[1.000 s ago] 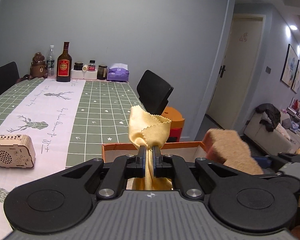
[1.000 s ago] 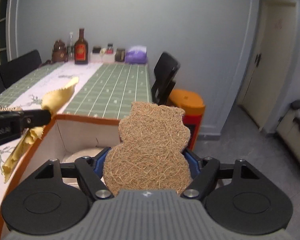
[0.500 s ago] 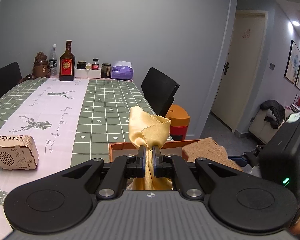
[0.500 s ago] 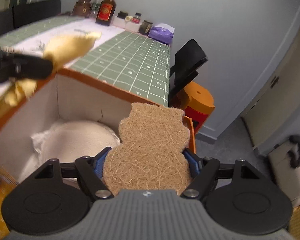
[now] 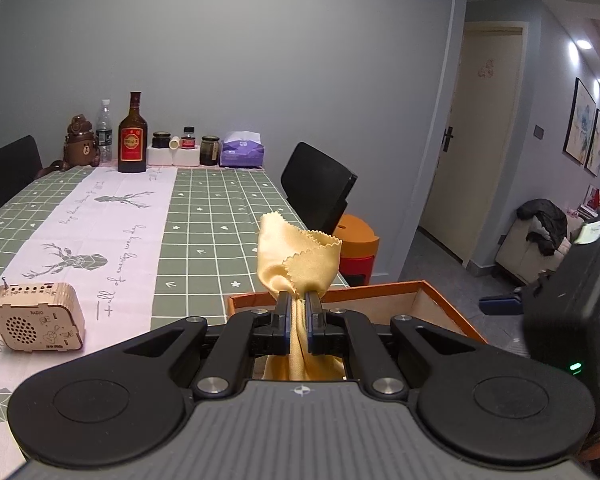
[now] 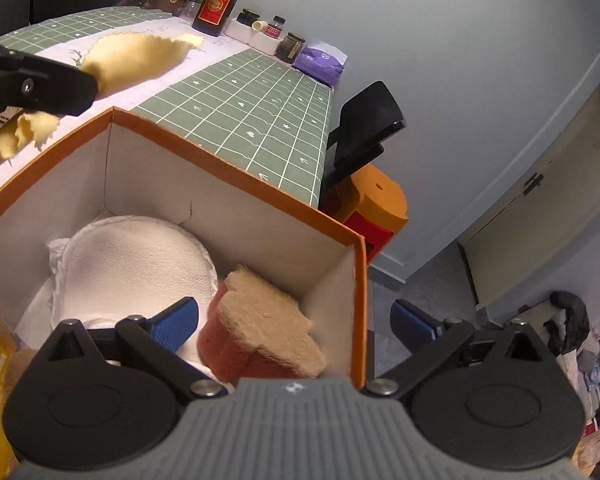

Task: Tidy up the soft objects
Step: 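Lower the coir sponge into the box and open the right gripper, then lower the yellow cloth into the box and open the left gripper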

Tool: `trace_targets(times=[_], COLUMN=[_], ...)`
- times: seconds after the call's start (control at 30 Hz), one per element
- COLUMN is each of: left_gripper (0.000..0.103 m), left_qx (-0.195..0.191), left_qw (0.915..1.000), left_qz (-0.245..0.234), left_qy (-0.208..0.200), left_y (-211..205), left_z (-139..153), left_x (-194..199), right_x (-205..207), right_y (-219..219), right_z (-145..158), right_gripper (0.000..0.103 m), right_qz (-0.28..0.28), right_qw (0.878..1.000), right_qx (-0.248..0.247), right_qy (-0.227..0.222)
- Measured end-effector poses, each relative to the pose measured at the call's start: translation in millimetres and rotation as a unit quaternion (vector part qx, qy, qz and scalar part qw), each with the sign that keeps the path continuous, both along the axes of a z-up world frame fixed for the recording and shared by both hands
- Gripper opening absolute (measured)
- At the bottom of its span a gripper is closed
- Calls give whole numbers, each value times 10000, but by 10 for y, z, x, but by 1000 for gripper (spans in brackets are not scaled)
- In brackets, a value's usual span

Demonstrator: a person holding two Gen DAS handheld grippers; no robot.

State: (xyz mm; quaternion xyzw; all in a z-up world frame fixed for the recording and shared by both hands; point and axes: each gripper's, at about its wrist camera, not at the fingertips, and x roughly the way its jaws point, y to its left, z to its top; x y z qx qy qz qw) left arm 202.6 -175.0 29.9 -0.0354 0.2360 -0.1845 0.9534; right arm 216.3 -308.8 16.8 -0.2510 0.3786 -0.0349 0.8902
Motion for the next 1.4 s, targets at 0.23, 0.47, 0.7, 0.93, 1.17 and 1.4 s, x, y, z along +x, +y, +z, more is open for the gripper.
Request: trace_targets(times=[0.23,0.47,0.7,0.93,1.17,1.4], left_gripper=[7,7,7,7,7,7], left_qx=[-99,-48,-91,-42,58,-118], left_qw=[9999,9998,9994,9993,9992,9963], left_qz=[4,152,283,241,-71,-325], left_qy=[82,96,162,268,397,782], left_y=[87,98,153,131,52,-92], left_z=[-10,-52,-55,-56,28,-47], left_x=[29,46,89,99,146,211], right_x=[-81,156,262,150,83,-188], right_y=[-291,-287,-92,-2,-50,-153], right_z=[328,44,-165,-306,-212,43], right_gripper=[49,12,10,6,7,14], right_qz=[-84,-396,-447,-73,-375,-358], right_qw=[9925,9877,9918,9936,9953,9938], right_qx=[1209,1188,449,163,451,996], right_qy=[132,934,1109,1119,771,338])
